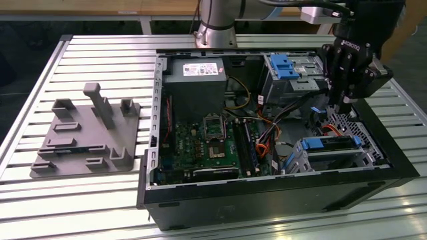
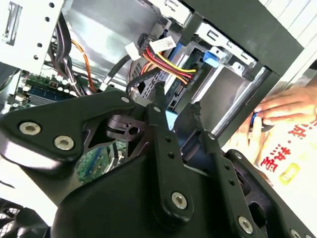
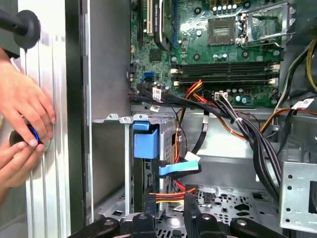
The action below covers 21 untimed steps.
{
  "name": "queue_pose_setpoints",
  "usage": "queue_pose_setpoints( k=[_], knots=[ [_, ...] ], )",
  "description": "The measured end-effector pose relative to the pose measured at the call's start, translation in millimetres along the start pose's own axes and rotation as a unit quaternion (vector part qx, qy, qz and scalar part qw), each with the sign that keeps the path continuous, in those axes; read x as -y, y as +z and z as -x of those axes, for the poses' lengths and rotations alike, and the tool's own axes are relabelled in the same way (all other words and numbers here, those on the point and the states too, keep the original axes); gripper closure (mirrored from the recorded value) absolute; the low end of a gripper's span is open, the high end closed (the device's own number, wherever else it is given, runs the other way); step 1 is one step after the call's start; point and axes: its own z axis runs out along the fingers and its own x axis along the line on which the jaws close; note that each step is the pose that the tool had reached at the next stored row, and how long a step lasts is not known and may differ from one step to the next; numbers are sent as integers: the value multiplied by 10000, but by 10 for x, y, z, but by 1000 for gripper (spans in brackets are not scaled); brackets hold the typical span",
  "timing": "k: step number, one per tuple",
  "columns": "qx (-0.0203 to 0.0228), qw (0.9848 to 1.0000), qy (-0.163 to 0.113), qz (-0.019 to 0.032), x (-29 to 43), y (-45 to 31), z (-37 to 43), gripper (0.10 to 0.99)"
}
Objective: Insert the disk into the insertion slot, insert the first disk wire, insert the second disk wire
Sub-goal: 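Insert the second disk wire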
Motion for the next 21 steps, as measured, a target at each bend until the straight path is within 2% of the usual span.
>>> queue_pose_setpoints(
  k=[1, 4, 8, 12, 16, 17, 18, 21],
  knots=[
    [-44, 10000, -2, -9, -27, -3, 0, 729],
    [-139, 9999, -2, -33, -105, -8, 0, 729],
    [-233, 9997, -5, -53, -203, -16, -1, 729],
    [-240, 9997, -22, -62, -294, -5, 7, 729],
    [-243, 9997, -43, -69, -321, 23, 16, 729],
    [-244, 9997, -36, -89, -329, 28, 18, 729],
    [-244, 9996, -22, -131, -342, 32, 19, 729],
    [-248, 9993, 29, -289, -385, 39, 22, 729]
  ],
)
